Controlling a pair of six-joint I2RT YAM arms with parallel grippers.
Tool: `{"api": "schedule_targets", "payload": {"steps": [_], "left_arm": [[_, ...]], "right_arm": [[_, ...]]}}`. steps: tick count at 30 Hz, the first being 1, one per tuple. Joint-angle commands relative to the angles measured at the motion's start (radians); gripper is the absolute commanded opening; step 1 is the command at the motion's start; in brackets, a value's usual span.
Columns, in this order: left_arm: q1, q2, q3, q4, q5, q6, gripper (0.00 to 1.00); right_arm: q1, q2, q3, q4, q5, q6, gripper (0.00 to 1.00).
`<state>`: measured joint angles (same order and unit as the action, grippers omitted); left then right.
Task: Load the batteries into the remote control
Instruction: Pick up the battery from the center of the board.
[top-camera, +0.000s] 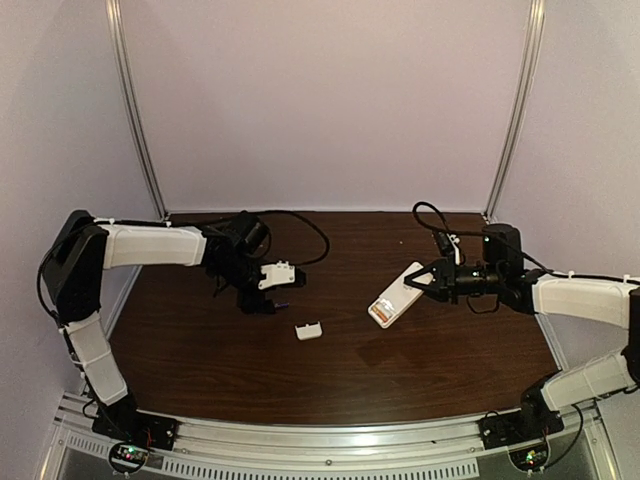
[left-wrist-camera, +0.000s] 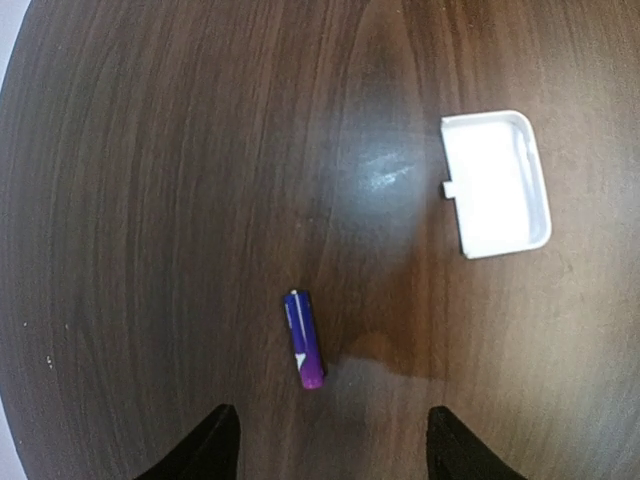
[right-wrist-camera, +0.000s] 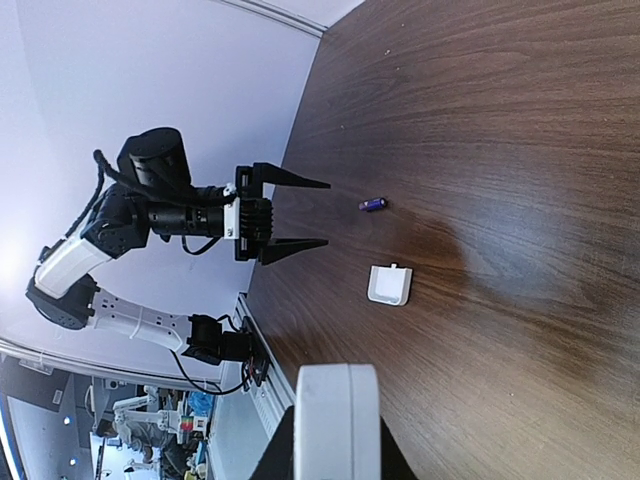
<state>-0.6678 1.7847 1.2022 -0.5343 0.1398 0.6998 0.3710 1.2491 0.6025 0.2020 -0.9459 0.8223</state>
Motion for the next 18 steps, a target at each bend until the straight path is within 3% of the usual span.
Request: {"api": "schedule_targets", "payload": {"steps": [1, 7, 18], "left_arm": [[0.031, 0.084, 0.079, 0.044, 0.073, -0.008, 0.64], [0.08, 0.172, 0.144, 0.032, 0.117, -0.012, 0.59], [0.095, 0.302, 0.22, -0.035, 0.132, -0.016, 0.34]], "right_arm": [[0.0, 0.013, 0.034, 0.019, 0.0, -0.025, 0.0], [-0.003, 0.024, 0.045, 0.002, 0.001, -0.045, 0.0], [-0.025, 0.042, 0.062, -0.012, -0.011, -0.062, 0.0]]}}
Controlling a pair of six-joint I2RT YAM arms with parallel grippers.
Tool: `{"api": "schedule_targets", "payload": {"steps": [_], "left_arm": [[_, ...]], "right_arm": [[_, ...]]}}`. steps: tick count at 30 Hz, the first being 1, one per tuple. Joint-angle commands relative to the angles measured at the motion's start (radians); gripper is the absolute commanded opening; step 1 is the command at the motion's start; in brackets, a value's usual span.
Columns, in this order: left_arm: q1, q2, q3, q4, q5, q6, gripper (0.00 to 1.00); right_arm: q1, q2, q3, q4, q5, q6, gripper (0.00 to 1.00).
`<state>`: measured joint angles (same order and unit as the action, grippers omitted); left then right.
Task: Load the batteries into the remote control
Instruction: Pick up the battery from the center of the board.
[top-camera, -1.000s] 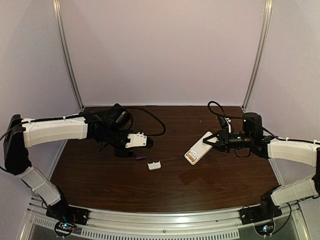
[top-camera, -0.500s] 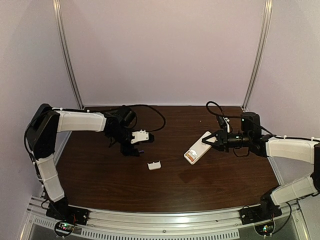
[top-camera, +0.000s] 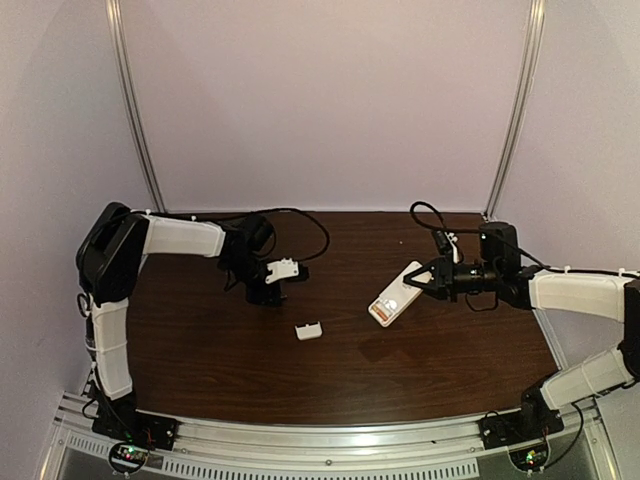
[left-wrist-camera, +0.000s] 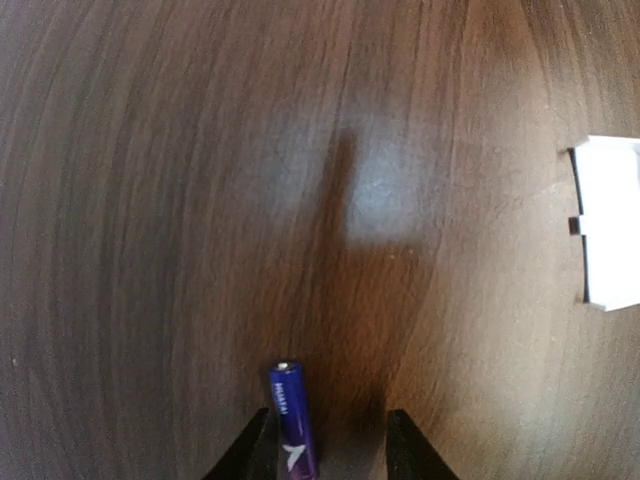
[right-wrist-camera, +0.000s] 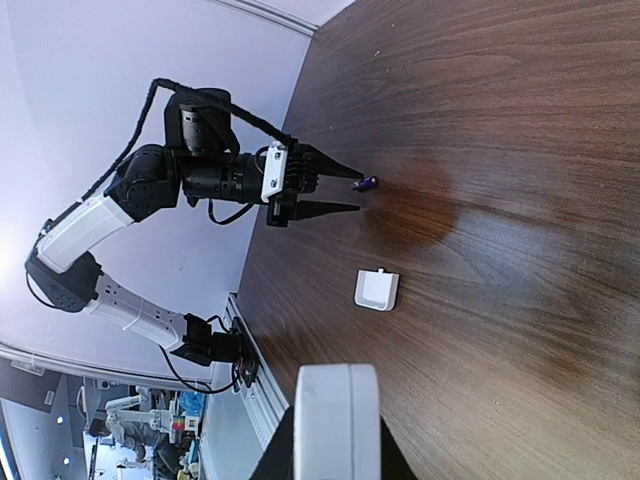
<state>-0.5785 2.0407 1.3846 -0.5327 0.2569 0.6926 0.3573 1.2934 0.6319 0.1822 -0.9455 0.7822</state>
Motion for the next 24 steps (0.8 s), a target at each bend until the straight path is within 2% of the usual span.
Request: {"api": "schedule_targets", "payload": {"steps": [1, 7, 13, 17, 24], "left_arm": [[0.008, 0.057, 0.044, -0.043, 0.01, -0.01, 0.31], [0.014, 0.077, 0.058, -0.09, 0.016, -0.003, 0.13], [-0.006, 0.051, 0.025, -0.137, 0.015, -0.015, 0.09], [-0.026, -0.046, -0.049, -0.076, 0.05, -0.053, 0.0], [-0.187, -0.333, -0.197, 0.011, 0.048, -0.01, 0.0]], "right_arm": [[-0.013, -0.004, 0.034, 0.003, -0.012, -0.024, 0.0], [-0.026, -0.021, 0.034, -0.021, -0.014, -0.038, 0.0], [-0.027, -0.029, 0.026, -0.02, -0.015, -0.038, 0.0], [-0.026, -0.027, 0.006, -0.003, -0.021, -0.023, 0.0], [0.029, -0.022, -0.042, 0.047, -0.03, 0.0, 0.0]]}}
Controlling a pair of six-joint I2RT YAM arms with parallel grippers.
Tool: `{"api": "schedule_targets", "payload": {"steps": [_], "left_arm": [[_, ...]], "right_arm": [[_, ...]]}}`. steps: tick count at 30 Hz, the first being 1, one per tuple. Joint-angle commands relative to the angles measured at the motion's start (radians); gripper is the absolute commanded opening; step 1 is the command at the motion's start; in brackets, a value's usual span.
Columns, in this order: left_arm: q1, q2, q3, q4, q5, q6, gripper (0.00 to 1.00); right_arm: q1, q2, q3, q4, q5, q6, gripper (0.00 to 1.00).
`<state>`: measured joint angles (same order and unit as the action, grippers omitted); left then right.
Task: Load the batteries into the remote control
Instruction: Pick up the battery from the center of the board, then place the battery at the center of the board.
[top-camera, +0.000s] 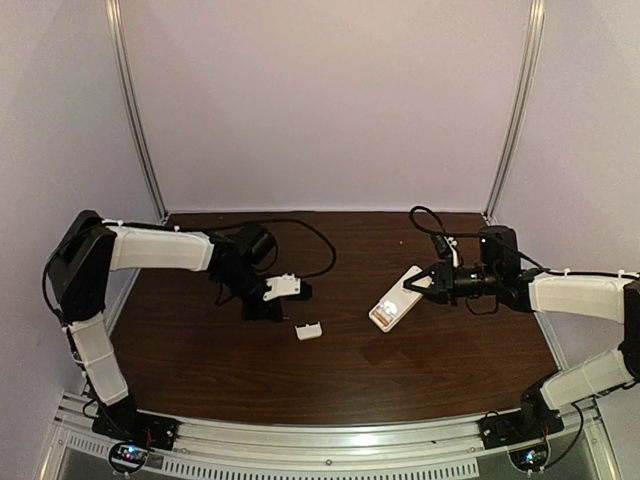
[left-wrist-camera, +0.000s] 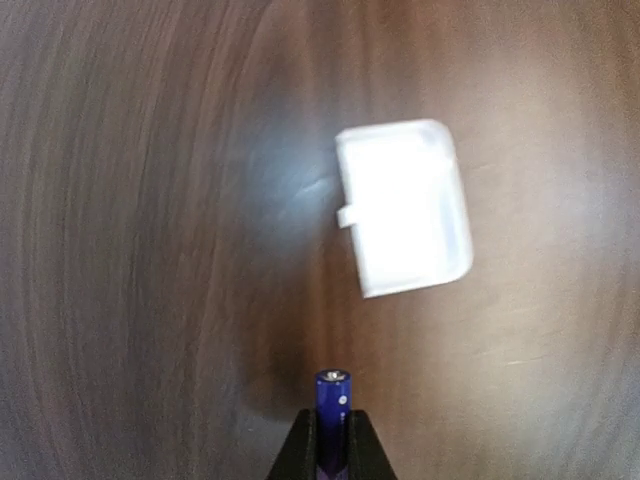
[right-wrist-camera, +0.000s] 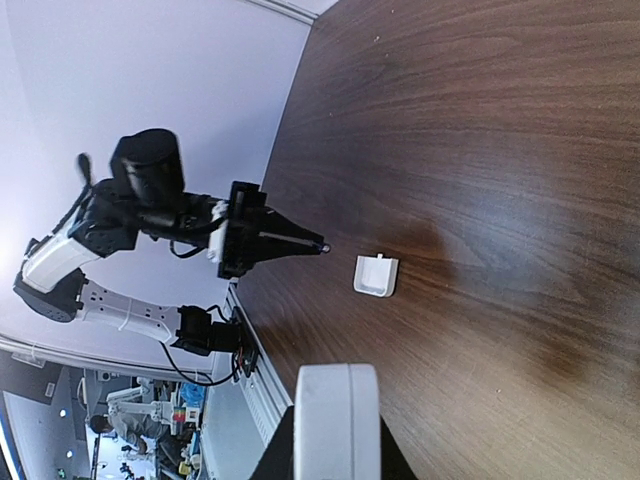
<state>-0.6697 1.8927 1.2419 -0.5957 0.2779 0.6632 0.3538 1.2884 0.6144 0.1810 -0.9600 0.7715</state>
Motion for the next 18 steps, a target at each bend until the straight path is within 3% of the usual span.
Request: {"api": "schedule_targets", "payload": {"steps": [1, 10, 18], "left_arm": [[-0.122, -0.222, -0.075, 0.089, 0.022, 0.023, 0.0], [-0.37, -0.296, 0.012, 0.007, -0.185, 0.062, 0.0], [-0.479, -0.287, 0.076, -0.022, -0.259, 0.085, 0.0]], "right_arm": [[0.04, -0.018, -0.03, 0.057, -0.012, 0.018, 0.0], [0.159, 0.012, -0.087, 0.226, 0.037, 0.122, 0.0], [0.242, 0.068, -0.079, 0.323, 0.07, 0.184, 0.0]]}}
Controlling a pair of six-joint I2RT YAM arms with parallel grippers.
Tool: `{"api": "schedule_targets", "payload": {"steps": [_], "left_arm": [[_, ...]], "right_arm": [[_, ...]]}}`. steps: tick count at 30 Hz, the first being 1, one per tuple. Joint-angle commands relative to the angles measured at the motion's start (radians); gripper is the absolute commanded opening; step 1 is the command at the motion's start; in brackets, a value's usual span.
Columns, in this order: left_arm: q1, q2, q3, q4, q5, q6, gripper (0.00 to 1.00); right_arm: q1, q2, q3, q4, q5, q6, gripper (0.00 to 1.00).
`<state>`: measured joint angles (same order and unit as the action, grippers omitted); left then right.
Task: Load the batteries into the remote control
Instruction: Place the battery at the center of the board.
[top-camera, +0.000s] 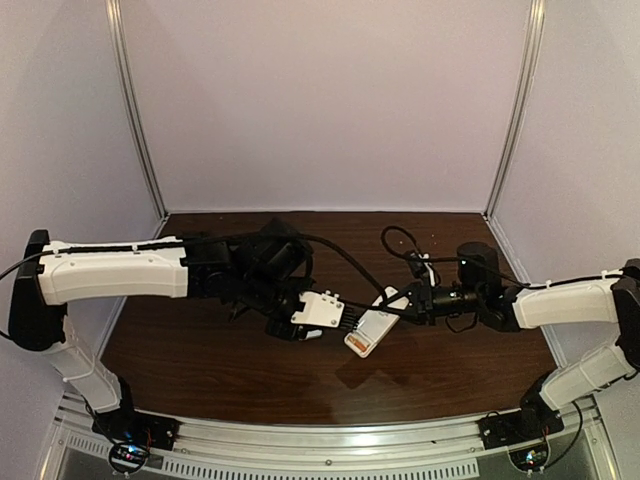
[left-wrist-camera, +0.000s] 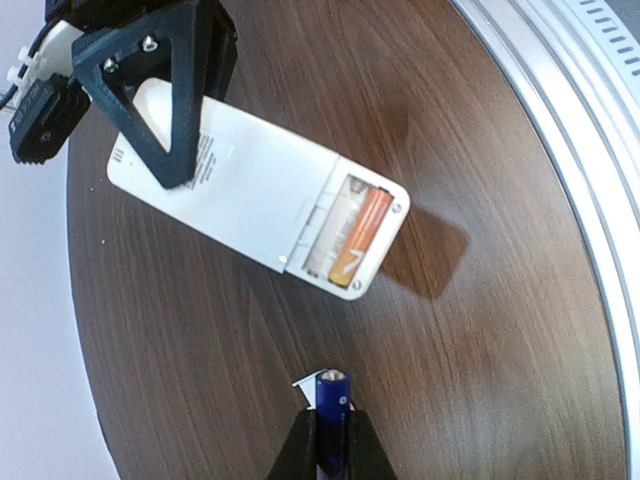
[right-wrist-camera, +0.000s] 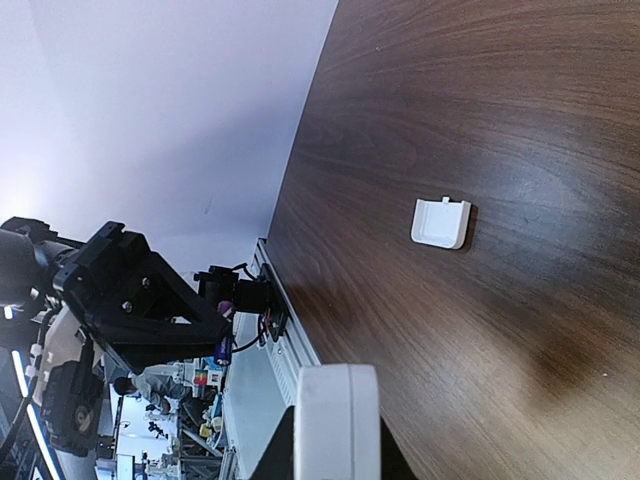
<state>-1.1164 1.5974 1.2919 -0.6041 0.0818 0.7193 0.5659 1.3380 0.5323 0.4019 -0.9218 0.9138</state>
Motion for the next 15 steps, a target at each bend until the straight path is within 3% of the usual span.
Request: {"api": "schedule_targets", "payload": {"steps": [1, 15], "left_arm": [[-0.042, 0.009, 0.027, -0.012, -0.064, 0.034, 0.0], [-0.085, 0.007, 0.045, 0.0, -0.117, 0.059, 0.0]], "right_arm": [[0.038, 0.021, 0.005, 0.105, 0.033, 0.046, 0.0], [0.082, 0.022, 0.007, 0.164, 0.029, 0.041, 0.0]]}}
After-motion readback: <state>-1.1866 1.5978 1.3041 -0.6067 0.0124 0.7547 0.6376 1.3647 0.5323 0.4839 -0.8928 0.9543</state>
